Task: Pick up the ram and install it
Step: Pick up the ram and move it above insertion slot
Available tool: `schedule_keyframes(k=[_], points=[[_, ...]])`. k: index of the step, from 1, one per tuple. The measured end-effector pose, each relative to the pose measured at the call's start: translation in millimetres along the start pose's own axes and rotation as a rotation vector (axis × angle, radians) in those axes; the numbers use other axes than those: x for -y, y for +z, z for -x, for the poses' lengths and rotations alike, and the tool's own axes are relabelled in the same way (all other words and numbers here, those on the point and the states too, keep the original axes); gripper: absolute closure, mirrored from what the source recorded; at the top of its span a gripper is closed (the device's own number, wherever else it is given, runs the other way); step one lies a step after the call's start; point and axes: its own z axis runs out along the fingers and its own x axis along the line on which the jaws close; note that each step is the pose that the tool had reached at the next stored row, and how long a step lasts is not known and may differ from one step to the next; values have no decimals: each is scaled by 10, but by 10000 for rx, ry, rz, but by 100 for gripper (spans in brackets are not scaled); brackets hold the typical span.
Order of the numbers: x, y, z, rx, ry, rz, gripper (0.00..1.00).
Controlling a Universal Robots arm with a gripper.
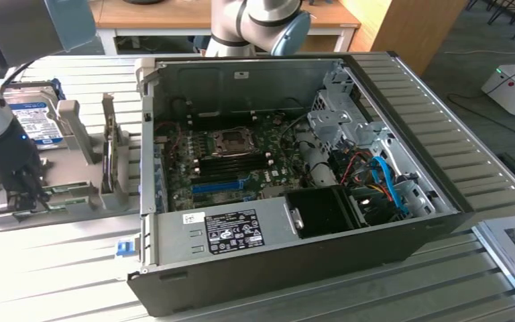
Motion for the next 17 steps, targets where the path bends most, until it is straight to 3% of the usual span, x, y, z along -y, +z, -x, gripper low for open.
schedule_keyframes(k=[12, 17], points=[[123, -2, -4, 0, 0, 0, 76], [135, -2, -4, 0, 2, 0, 76]])
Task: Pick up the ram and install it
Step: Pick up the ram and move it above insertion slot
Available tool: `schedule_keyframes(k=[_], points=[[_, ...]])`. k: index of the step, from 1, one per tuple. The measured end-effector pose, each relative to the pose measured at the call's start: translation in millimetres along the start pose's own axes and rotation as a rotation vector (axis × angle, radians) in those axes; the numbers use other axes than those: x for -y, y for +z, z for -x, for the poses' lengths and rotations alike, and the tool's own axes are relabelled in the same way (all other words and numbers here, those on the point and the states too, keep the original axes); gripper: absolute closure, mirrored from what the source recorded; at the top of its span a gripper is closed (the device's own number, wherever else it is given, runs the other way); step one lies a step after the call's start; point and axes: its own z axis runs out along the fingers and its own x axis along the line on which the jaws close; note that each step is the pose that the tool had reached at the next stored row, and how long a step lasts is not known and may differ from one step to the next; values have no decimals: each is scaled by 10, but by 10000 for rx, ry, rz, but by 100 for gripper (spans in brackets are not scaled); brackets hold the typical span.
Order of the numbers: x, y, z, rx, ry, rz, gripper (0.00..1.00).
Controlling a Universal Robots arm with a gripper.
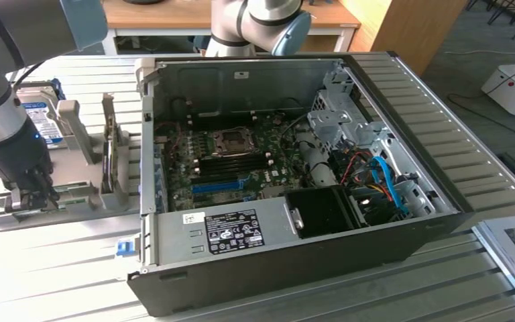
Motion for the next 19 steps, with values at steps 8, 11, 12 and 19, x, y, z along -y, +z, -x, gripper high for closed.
schedule_keyframes(k=[8, 11, 12, 19], points=[[1, 18, -1, -1, -1, 1, 76], [1, 19, -1, -2, -1, 1, 76], [2, 20, -1, -1, -2, 0, 76], [44, 20, -2, 0, -1, -1, 76]])
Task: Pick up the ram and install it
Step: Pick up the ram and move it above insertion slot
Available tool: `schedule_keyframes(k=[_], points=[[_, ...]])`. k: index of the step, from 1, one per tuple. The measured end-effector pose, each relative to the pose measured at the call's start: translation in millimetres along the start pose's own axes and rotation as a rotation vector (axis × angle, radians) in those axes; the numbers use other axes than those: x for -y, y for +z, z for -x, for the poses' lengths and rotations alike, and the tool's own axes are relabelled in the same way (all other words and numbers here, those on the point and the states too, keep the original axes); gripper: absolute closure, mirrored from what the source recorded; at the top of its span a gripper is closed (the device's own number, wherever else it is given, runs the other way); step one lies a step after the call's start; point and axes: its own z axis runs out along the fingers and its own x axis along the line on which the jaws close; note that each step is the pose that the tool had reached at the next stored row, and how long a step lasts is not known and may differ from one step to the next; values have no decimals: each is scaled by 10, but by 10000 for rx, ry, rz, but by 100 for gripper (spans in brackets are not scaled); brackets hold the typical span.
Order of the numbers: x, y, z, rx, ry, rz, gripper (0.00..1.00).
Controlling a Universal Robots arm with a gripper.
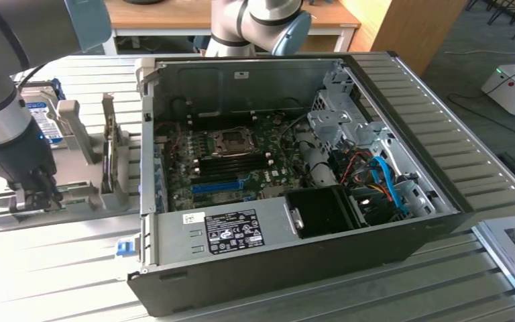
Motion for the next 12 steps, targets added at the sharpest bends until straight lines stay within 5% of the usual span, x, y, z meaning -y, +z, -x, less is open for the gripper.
schedule_keyframes(k=[12], points=[[2, 0, 11, -2, -1, 2, 76]])
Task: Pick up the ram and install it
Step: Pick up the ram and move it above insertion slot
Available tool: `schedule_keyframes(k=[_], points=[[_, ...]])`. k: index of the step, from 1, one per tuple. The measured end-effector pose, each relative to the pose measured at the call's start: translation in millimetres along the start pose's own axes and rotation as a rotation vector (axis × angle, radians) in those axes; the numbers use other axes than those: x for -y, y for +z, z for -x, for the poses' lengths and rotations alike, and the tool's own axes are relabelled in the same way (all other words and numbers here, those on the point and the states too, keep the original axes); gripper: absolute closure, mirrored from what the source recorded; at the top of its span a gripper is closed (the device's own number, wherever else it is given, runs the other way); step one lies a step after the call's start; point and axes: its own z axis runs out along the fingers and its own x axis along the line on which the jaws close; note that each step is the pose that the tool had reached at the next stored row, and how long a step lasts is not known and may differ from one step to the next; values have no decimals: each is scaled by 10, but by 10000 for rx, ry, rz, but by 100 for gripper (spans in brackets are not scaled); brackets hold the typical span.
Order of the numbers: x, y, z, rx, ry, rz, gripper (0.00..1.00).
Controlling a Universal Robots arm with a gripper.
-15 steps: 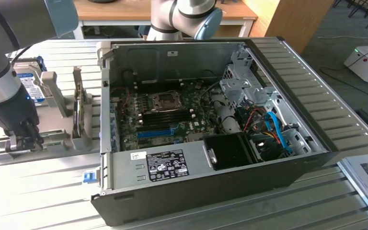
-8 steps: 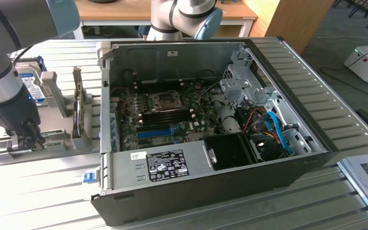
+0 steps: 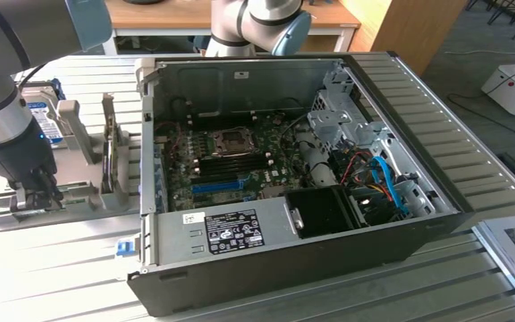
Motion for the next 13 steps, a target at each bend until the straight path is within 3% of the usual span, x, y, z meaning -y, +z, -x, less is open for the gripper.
schedule_keyframes(k=[13], points=[[-9, 1, 4, 0, 4, 0, 76]])
